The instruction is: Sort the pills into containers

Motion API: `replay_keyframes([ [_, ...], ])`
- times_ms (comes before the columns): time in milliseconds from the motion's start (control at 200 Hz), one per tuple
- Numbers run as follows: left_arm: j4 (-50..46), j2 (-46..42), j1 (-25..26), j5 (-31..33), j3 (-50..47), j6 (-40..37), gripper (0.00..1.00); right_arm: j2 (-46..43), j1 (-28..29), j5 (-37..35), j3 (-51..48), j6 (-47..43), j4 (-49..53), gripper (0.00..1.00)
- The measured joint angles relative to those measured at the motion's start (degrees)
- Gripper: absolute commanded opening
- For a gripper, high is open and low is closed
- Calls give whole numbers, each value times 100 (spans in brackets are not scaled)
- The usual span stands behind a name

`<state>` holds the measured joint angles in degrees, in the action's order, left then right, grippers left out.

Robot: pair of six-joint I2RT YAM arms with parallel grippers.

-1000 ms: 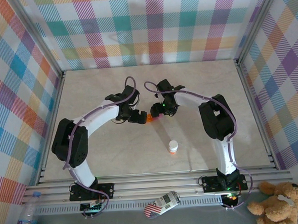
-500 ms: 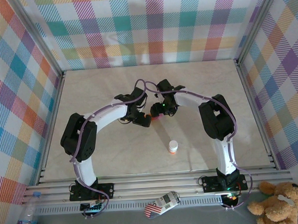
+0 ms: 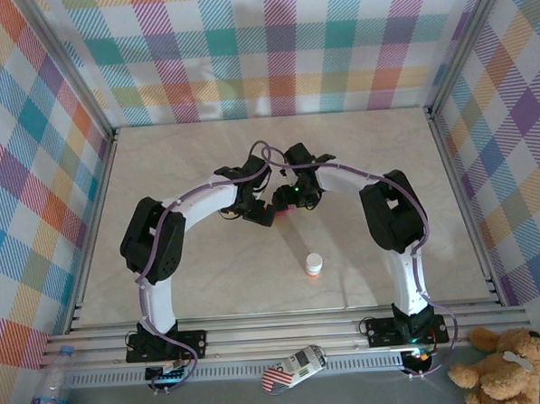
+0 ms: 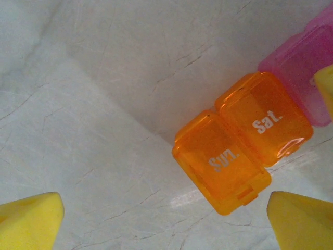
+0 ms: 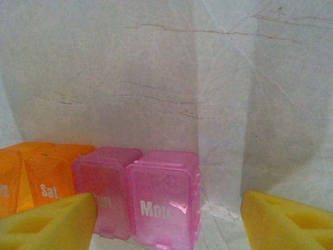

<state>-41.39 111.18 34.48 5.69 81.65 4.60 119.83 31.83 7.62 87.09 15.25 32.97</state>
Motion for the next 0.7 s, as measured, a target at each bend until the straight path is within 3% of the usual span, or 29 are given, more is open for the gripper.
replay_keyframes([
  [700, -74, 17, -280, 168, 341, -105, 100, 35, 0, 63, 0, 44, -66, 72],
])
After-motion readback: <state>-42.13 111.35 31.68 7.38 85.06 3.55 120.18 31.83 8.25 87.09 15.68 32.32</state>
